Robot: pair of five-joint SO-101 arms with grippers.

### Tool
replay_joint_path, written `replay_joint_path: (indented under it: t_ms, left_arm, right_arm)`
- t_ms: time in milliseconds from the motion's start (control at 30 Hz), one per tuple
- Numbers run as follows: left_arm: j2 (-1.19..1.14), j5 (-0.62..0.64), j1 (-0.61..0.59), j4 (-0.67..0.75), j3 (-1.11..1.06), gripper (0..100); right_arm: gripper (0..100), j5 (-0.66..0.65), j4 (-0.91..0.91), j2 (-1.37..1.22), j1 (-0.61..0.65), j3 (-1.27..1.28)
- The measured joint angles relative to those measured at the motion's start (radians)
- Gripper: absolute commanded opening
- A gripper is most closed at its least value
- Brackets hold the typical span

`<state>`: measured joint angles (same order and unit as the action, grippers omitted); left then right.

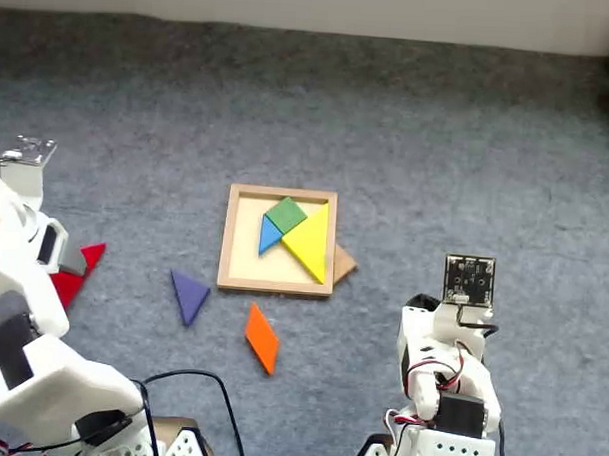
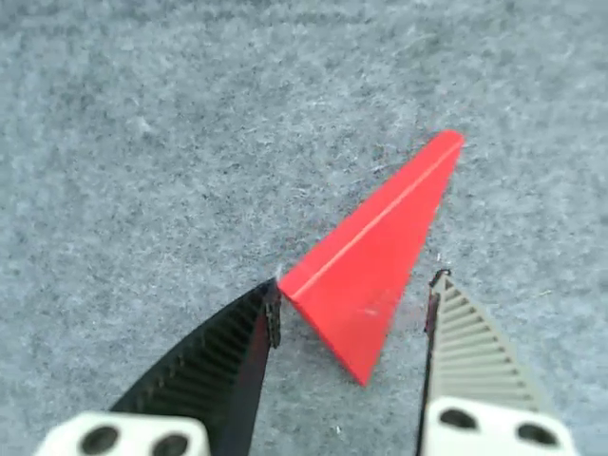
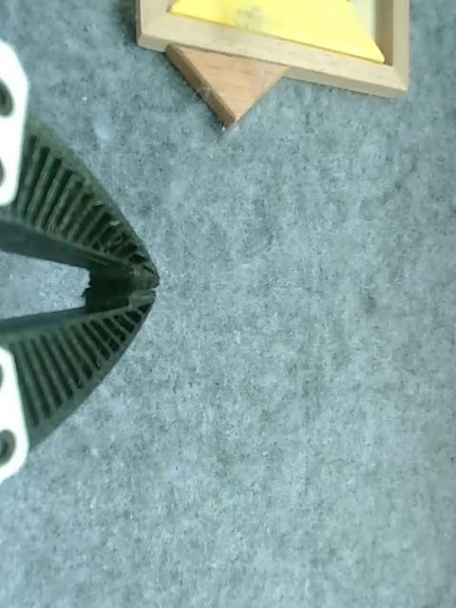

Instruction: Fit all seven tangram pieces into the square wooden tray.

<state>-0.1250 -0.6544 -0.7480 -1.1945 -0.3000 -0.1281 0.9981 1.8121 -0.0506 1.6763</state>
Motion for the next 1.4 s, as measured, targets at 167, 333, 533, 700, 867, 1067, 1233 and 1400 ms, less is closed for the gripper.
replay_joint_path:
  t_ms: [167, 333, 533, 700, 867, 1067, 1233, 1400]
  left_arm:
    - [0.0, -0.1, 0.0, 0.017, 0.0, 34]
    - [0.0, -0.115, 0.0, 0.069, 0.0, 35]
    - [0.0, -0.173, 0.0, 0.12, -0.034, 35]
    - [0.0, -0.183, 0.0, 0.215, -0.098, 35]
    - [0.0, -0.183, 0.0, 0.296, -0.158, 35]
    - [0.0, -0.183, 0.0, 0.328, -0.163, 35]
    - [0.0, -0.183, -0.003, 0.331, -0.163, 35]
    - [-0.032, -0.183, -0.012, 0.334, -0.163, 35]
  right_arm:
    - [2.4, 0.0, 0.0, 0.0, 0.0, 0.0]
    - [2.4, 0.0, 0.0, 0.0, 0.0, 0.0]
    - [2.4, 0.0, 0.0, 0.0, 0.0, 0.0]
    - [2.4, 0.0, 0.0, 0.0, 0.0, 0.0]
    - [2.4, 0.0, 0.0, 0.0, 0.0, 0.0]
    - [2.4, 0.0, 0.0, 0.0, 0.0, 0.0]
    - [2.4, 0.0, 0.0, 0.0, 0.0, 0.0]
    - [2.4, 0.0, 0.0, 0.0, 0.0, 0.0]
